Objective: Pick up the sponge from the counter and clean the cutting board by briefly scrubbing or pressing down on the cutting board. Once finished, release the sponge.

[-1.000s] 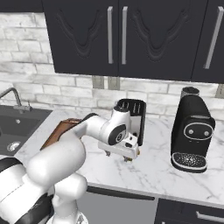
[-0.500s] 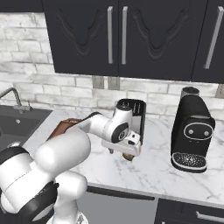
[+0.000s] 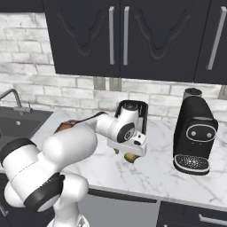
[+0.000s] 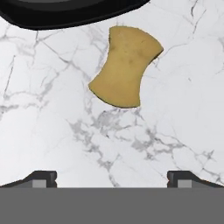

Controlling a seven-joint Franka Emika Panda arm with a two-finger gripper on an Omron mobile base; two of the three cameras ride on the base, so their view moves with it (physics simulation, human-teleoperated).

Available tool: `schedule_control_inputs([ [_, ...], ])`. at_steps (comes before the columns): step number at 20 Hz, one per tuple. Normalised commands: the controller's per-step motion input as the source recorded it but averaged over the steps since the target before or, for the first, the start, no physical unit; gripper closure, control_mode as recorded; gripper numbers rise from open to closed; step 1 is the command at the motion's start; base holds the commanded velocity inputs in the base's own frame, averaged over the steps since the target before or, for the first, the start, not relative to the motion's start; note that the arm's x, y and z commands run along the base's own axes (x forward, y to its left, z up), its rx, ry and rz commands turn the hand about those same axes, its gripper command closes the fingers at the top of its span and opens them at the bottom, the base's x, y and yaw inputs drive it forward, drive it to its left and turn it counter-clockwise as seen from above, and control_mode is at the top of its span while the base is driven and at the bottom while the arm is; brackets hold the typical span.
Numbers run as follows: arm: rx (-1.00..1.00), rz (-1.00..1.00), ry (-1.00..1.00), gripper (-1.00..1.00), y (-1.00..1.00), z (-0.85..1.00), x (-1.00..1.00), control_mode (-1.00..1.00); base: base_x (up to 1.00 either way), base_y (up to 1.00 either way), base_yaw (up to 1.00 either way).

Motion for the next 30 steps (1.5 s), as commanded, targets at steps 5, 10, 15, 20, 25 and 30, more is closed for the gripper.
schedule_control_inputs([
  [5, 0.0, -0.05, 0.0, -1.0, -0.02, -0.02, 0.19, -1.0, 0.0, 0.0, 0.0],
  [10, 0.0, -0.03, 0.0, -1.0, -0.02, -0.1, 0.11, -1.0, 0.0, 0.0, 0.0],
  [15, 0.0, 0.0, 0.0, -1.0, 0.0, -0.13, 0.07, -1.0, 0.0, 0.0, 0.0],
  [20, 0.0, -0.01, 0.0, -1.0, 0.0, -0.11, 0.11, -1.0, 0.0, 0.0, 0.0],
  [25, 0.0, 0.0, 0.0, -1.0, 0.0, -0.13, 0.13, -1.0, 0.0, 0.0, 0.0],
  [30, 0.0, 0.0, 0.0, -1.0, -0.01, -0.14, 0.15, -1.0, 0.0, 0.0, 0.0],
])
